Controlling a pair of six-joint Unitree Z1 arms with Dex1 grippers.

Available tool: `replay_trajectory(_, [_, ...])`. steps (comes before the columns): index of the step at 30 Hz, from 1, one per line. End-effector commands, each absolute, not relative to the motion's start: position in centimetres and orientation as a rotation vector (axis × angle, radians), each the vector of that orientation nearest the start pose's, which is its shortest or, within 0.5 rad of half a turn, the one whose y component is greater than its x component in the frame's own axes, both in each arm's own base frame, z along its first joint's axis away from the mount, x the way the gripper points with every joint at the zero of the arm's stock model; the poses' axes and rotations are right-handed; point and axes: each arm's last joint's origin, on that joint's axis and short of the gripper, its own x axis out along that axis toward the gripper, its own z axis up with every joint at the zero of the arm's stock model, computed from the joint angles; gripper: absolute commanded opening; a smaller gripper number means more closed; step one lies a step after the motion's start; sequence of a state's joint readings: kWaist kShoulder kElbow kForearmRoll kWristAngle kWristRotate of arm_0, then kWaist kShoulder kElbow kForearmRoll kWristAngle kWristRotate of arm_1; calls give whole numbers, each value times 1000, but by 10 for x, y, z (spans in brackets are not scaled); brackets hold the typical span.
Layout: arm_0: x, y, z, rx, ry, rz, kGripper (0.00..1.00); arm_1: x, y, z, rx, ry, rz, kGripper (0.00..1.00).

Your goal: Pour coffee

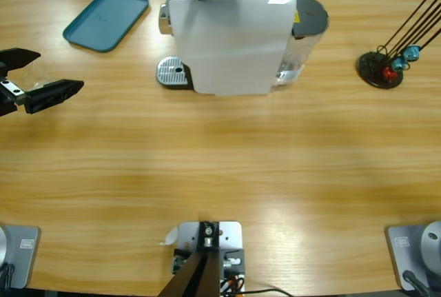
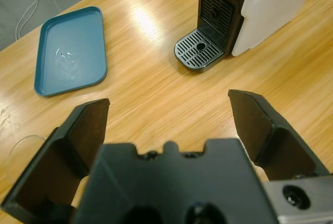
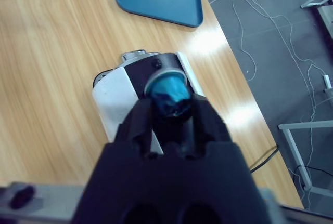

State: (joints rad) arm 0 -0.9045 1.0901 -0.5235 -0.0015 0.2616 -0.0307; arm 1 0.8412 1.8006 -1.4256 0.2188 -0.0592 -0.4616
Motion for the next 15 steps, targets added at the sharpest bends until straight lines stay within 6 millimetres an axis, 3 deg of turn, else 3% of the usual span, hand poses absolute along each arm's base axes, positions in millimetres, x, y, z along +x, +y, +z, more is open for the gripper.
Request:
replay_trajectory(1, [104, -110, 270, 297, 525, -589, 1000, 270, 296, 338, -696, 414, 853, 740])
replay_trajectory(4, [104, -110, 270, 297, 524, -589, 1000, 265, 295, 346, -665, 399, 882, 677])
replay_trajectory(6, [104, -110, 270, 297, 525, -589, 1000, 257, 296, 358, -595, 392, 914, 484])
replay_trajectory(8, [104, -110, 270, 295, 525, -588, 1000, 243, 294, 379, -513, 429, 925, 50])
replay_trajectory(10, [104, -110, 270, 293, 522, -589, 1000, 226, 289, 393, -483, 426, 919, 0])
replay_trajectory(15, [103, -109, 273, 281, 510, -592, 1000, 183, 258, 397, -359, 590, 775, 0])
